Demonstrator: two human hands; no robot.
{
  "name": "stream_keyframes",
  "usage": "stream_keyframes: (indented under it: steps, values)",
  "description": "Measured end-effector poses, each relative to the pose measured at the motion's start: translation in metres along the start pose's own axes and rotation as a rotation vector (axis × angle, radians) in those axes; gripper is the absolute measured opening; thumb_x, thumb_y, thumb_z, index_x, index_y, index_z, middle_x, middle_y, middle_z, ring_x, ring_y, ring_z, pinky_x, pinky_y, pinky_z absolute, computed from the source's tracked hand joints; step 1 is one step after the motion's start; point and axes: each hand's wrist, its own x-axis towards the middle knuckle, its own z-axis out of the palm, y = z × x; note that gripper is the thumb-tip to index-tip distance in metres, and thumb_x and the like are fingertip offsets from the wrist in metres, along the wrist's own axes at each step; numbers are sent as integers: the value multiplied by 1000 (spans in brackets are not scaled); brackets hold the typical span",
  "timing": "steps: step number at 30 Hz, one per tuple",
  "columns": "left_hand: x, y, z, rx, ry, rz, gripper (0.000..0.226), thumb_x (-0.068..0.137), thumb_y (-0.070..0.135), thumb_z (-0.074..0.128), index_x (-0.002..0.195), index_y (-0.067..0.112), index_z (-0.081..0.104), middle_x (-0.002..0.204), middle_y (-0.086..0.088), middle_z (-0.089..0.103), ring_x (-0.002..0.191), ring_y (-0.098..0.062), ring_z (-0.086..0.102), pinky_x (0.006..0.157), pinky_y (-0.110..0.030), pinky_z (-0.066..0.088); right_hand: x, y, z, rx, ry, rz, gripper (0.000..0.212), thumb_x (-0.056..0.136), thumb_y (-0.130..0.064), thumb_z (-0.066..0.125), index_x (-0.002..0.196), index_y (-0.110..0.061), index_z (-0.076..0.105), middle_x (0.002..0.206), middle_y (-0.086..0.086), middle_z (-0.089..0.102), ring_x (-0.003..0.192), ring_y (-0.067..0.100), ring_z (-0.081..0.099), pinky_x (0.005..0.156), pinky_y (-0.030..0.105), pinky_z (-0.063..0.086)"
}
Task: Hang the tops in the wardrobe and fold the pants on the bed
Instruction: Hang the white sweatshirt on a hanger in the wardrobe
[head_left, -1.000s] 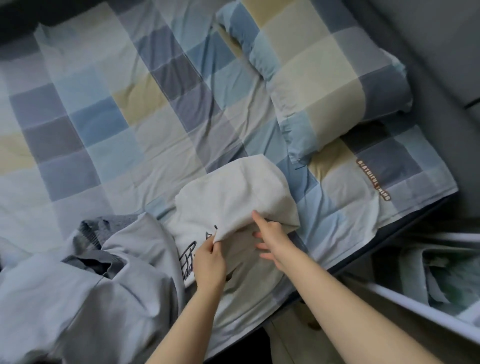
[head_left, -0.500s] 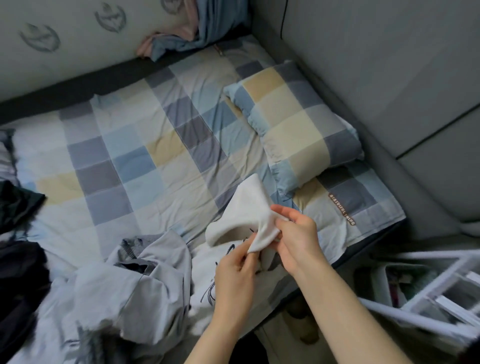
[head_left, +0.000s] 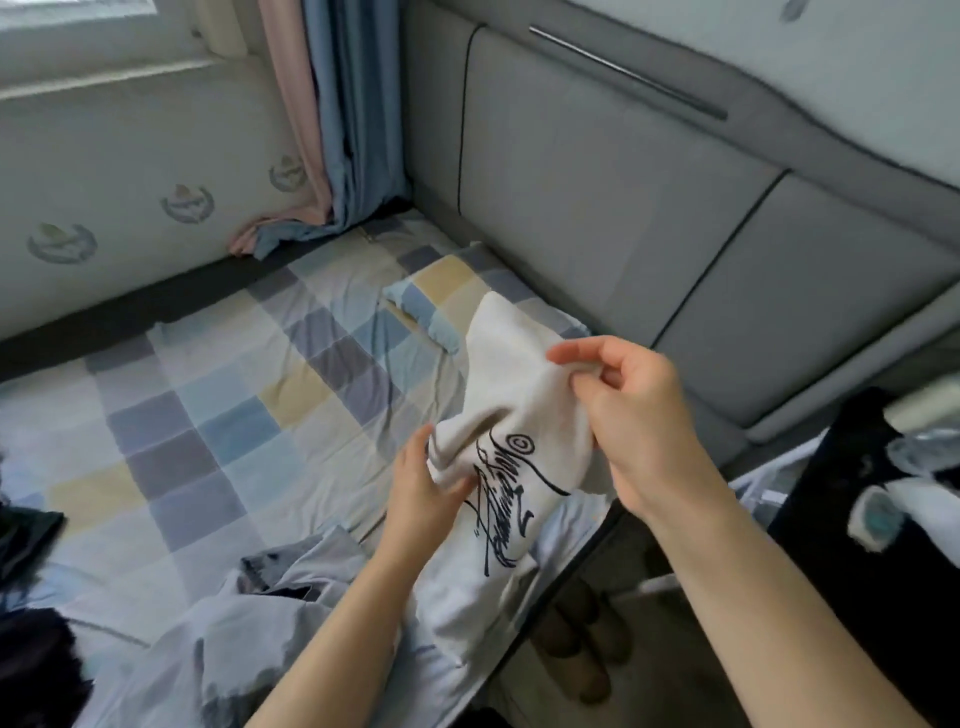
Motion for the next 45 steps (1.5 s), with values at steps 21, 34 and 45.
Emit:
stream_keyframes:
  steps: [21,34,45]
  values:
    - [-126,198,-25,-34,-287,485,31,90,28,61,67,8,52,64,-6,35,55,-13,31,48,-25,25,-134,10,-103,-554,222,295,23,89,-22,53,108,-22,65,112,5,63,107,26,58,86,29,46]
    - [-264,250,40,-91,-398,729,44,80,24,66,50,16,35,54,3,25,52,-12,24,46,-25,19,-312,5,-145,-524,528,146,39,97,-6,36,130,-24,42,157,2,10,138,21,29,102,28,36]
    - [-419,211,91,-116,-557,642,46,78,24,67,45,20,36,45,9,26,43,-10,25,39,-17,21,-440,51,-191,-425,487,127,27,89,-36,62,106,-17,53,94,-3,62,87,11,60,80,26,50]
